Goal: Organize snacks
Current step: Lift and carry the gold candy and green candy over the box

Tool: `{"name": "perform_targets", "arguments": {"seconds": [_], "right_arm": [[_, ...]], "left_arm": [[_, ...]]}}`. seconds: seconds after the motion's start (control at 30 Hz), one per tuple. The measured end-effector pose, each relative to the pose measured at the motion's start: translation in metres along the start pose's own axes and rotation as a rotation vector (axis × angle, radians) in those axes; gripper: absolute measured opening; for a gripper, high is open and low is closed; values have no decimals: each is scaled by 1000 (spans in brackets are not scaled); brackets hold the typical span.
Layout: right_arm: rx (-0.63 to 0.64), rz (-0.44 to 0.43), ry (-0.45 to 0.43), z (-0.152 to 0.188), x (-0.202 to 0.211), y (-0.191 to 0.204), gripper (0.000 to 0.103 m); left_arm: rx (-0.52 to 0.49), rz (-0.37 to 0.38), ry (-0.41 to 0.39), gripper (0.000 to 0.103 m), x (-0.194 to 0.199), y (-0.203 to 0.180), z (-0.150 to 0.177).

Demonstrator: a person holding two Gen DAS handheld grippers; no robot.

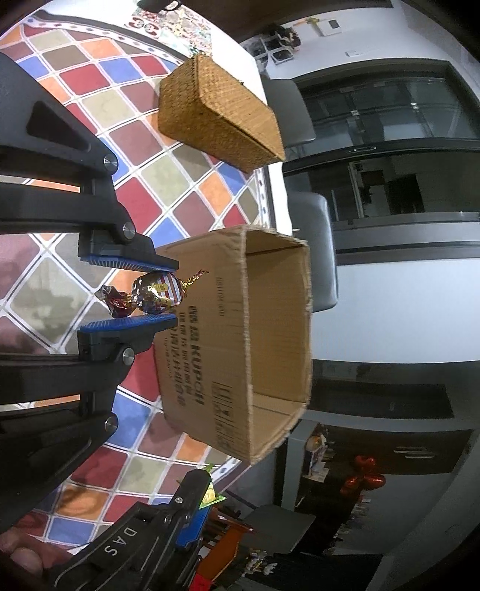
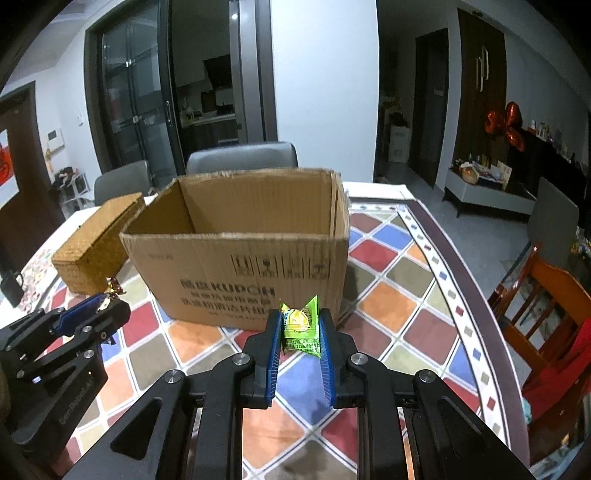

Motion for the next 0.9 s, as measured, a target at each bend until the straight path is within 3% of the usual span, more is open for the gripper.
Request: {"name": "perform_targets", "arguments": {"seconds": [0.53,0.9], "right_arm": [[7,4,-85,-54,17,-4,21],[25,4,-119,-87,9,-7,21]], "left_arm": [[-13,18,-75,23,14,-8,-55],[-5,30,-97,23,-1,-8,-89]]}}
Point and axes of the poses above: each gripper's, at about its wrist camera, not at the fingertips, and x roughly against the way its jaws point, y to its left, z to its underside, the point moved 9 cm from there along -x, roughly the way its jaws point, and after that the axes turned 10 degrees about x, right-handed, at the moved point
